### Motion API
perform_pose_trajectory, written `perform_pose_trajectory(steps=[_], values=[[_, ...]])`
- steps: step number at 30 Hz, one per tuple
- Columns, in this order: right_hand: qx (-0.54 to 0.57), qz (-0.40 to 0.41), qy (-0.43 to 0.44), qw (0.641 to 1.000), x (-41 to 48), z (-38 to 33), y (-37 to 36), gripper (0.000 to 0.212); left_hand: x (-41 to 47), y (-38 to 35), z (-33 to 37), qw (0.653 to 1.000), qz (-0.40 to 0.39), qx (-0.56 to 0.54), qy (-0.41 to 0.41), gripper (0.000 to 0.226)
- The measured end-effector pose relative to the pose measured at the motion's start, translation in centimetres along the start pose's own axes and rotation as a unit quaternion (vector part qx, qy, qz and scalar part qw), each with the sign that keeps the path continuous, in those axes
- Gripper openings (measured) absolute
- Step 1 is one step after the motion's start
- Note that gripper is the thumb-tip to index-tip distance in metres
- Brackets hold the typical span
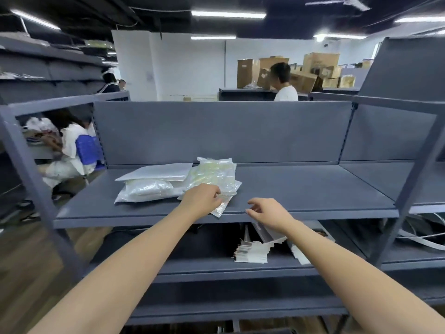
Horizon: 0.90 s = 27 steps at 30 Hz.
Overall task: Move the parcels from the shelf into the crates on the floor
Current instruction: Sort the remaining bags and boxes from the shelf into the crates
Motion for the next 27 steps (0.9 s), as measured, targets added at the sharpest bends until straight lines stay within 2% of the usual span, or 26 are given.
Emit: perform_pose_trajectory(steps=[6,12,21,24,27], values=[[-0.034,-0.011,0.061,0.998,4.4,-0.3,-1.4,0.045,1.8,0.0,-2.0,0.998,0.016,0.056,0.022,0.042],[-0.046,-0.015,0.142,0.989,9.3,-0.5,-3.0,0.052,3.6,-1.4,-3.7,0.997,0.008,0.064,0.050,0.049],[-0.131,-0.069,0.255,0.956,12.1,-1.1,-7.9,0.058,4.4,-4.1,-4.8,0.991,-0.005,0.096,0.088,0.051],[-0.154,-0.066,0.272,0.948,12.6,-0.8,-8.9,0.049,4.8,-4.8,-4.7,0.991,-0.006,0.091,0.095,0.051],[-0.153,-0.030,0.284,0.946,13.2,-0.7,-8.9,0.035,5.1,-5.4,-4.5,0.991,-0.001,0.093,0.091,0.056]])
Point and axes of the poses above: each hand's wrist, its own x-axis towards the middle knuckle, its own y-axis out of the back of the hand, z = x × y, the point moved 8 cm from there along x, towards the middle knuckle, and after that the axes turned 15 degrees about z, right-handed, at the moved point
